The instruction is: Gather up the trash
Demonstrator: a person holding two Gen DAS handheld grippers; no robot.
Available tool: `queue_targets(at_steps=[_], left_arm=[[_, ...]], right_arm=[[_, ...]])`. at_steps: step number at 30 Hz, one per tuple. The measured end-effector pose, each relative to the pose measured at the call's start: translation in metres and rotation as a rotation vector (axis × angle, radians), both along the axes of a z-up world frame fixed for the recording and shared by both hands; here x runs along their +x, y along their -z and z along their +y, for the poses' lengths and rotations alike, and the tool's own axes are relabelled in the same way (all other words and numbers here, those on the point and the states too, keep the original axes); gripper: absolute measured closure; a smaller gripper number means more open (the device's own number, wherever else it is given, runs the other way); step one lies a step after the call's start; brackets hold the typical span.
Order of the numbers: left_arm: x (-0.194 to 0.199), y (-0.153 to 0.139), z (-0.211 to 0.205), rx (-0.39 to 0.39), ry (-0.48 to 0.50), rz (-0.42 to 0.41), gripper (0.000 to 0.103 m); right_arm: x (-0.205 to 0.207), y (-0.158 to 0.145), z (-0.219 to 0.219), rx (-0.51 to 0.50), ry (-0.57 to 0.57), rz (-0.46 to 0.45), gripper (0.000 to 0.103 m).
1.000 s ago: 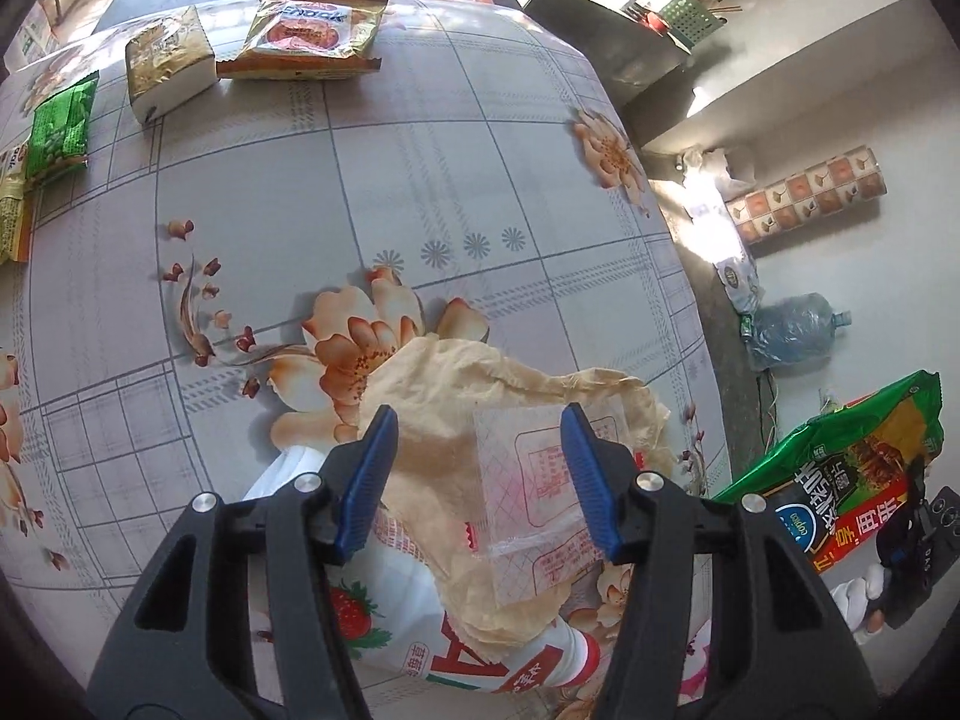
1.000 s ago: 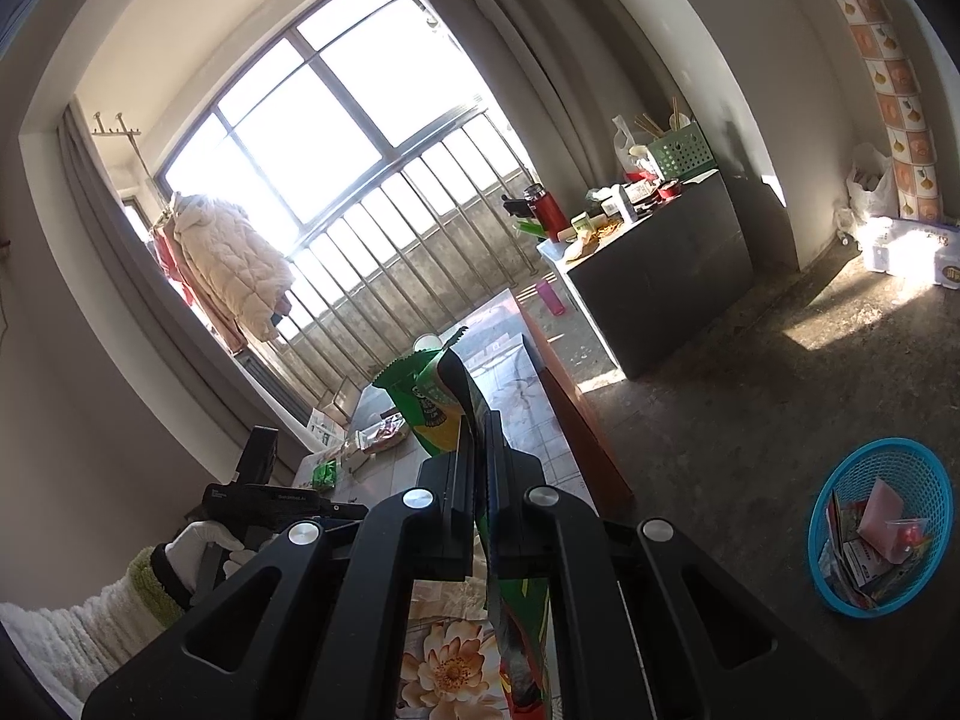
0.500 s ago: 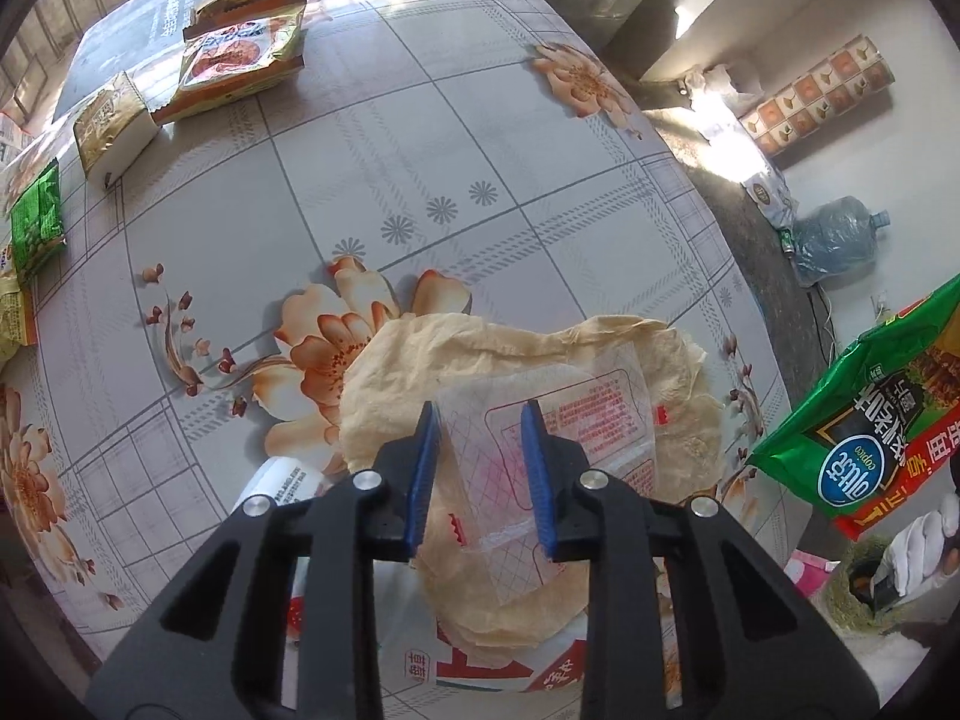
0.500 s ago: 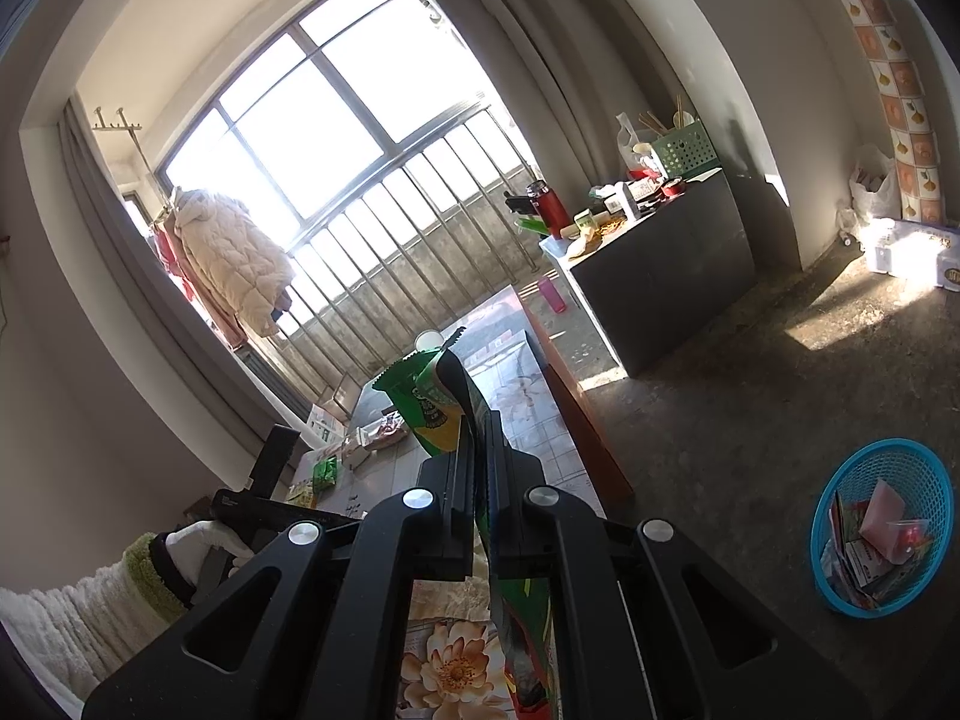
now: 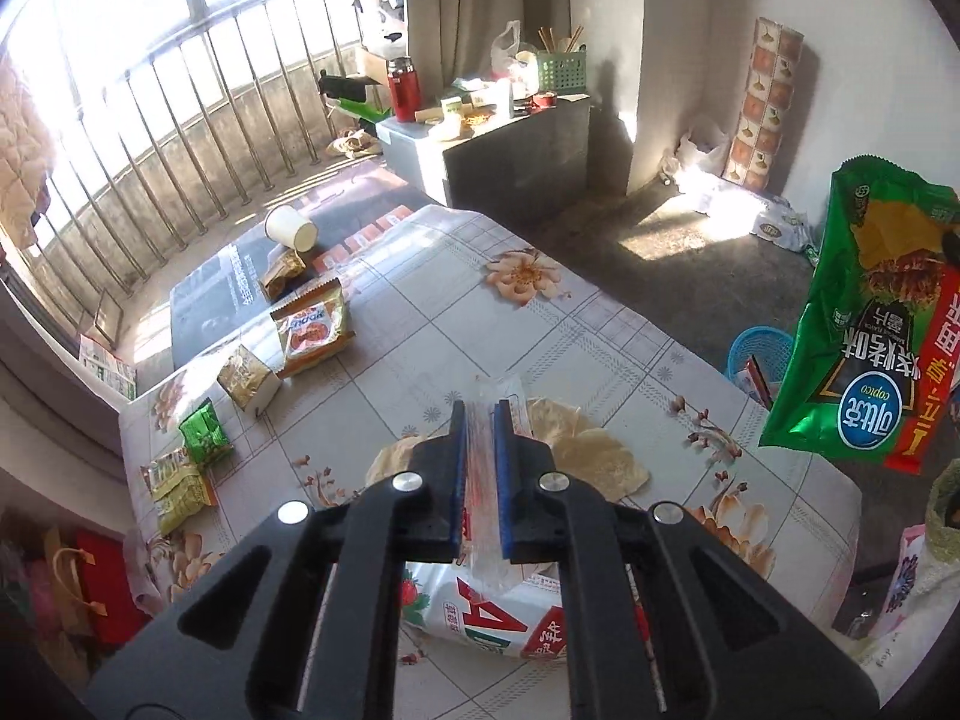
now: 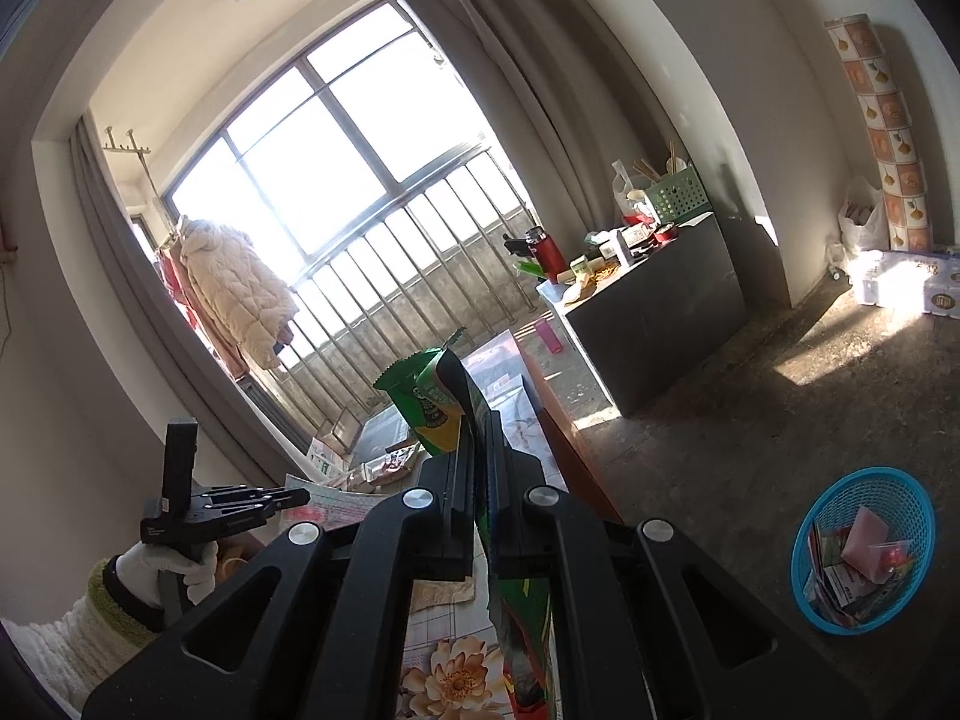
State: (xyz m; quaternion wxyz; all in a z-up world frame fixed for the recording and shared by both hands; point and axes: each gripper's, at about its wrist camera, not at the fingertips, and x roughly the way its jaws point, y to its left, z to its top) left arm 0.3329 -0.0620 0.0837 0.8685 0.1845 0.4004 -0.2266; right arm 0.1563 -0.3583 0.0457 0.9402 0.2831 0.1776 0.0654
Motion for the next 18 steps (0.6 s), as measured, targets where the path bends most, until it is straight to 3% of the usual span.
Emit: queue_targets(at_steps=[3, 7, 12, 15, 18], left_arm=[[-0.015, -0.017, -0.011, 0.02, 0.014, -0.066, 0.096], [-0.026, -0.036, -0.028, -0.062, 0.041, -0.061, 0.096], [-0.041, -0.036, -0.089, -0.178, 0.152, 0.013, 0.096], [-0.051, -0.023, -0.147, -0.204, 0.253, 0.058, 0.096], [-0.052, -0.001, -0.208, -0.238, 0.341, 0.154, 0.096]], right_arm=[[-0.018, -0.006, -0.011, 0.011, 0.026, -0.024, 0.099], [-0.047, -0.014, -0.029, -0.016, 0.1, -0.055, 0.099], [-0.084, -0.013, -0.072, -0.038, 0.236, -0.041, 0.1], [-0.103, -0.008, -0.101, -0.059, 0.332, -0.006, 0.1], [-0.116, 0.004, -0.133, -0.059, 0.414, 0.03, 0.1]])
